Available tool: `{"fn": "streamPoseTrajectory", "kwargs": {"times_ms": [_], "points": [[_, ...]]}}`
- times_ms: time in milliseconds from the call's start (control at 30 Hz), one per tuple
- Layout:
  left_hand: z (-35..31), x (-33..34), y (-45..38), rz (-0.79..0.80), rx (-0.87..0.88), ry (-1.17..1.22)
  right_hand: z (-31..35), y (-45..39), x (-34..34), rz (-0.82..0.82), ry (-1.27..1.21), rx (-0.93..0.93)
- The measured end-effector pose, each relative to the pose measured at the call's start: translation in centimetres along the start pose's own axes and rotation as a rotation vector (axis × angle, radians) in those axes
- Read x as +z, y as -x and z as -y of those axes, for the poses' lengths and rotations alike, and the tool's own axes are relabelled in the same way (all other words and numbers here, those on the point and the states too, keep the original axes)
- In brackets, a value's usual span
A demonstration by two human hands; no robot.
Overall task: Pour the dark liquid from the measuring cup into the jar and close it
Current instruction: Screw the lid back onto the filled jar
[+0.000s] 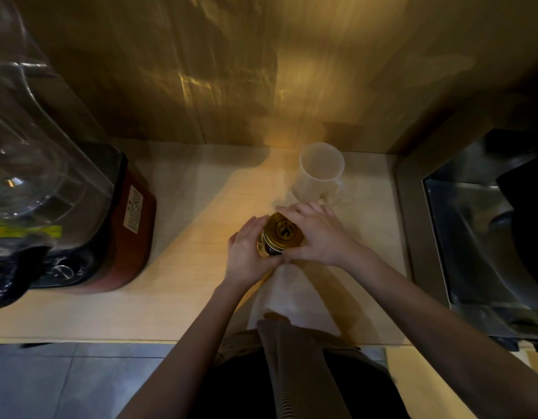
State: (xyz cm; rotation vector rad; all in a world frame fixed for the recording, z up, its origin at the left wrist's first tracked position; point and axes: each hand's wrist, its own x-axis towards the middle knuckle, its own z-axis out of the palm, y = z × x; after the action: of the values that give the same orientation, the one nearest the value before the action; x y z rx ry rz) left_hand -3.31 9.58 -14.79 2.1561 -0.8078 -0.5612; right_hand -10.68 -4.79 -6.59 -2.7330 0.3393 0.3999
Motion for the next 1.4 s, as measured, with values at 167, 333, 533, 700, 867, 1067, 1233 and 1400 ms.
{"fn": "streamPoseTrajectory", "kwargs": {"times_ms": [167, 333, 533, 700, 867, 1067, 1233, 1400], "points": [[0.0, -0.1, -0.3, -0.025, 0.013, 0.02, 0.7, -0.5, -0.2, -0.043, 0.119, 0.107], [0.3, 0.1, -0.3, -0.046, 0.019, 0.038, 2.3, -0.5, 0.3, -0.127, 0.216, 0.232], [0.5, 0.2, -0.5, -0.047, 0.016, 0.025, 2.7, 0.1, 0.7, -0.172, 0.28, 0.29], [1.0, 0.4, -0.6, -0.031, 0.015, 0.04, 0.6, 1.7, -1.2, -0.086, 0.047, 0.263], [1.0, 0.4, -0.7, -0.031, 0.019, 0.051, -0.3, 1.0, -0.2, 0.009, -0.033, 0.062], [0.9, 0.3, -0.7, -0.029, 0.033, 0.027, 0.2, 1.0, -1.1, 0.056, 0.164, 0.168], [0.6, 0.1, -0.6, -0.028, 0.04, 0.024, 0.0, 0.8, -1.5, 0.055, 0.117, 0.083], [0.4, -0.1, -0.6, -0.032, 0.045, -0.009, -0.4, -0.5, -0.3, 0.076, 0.226, -0.076]]}}
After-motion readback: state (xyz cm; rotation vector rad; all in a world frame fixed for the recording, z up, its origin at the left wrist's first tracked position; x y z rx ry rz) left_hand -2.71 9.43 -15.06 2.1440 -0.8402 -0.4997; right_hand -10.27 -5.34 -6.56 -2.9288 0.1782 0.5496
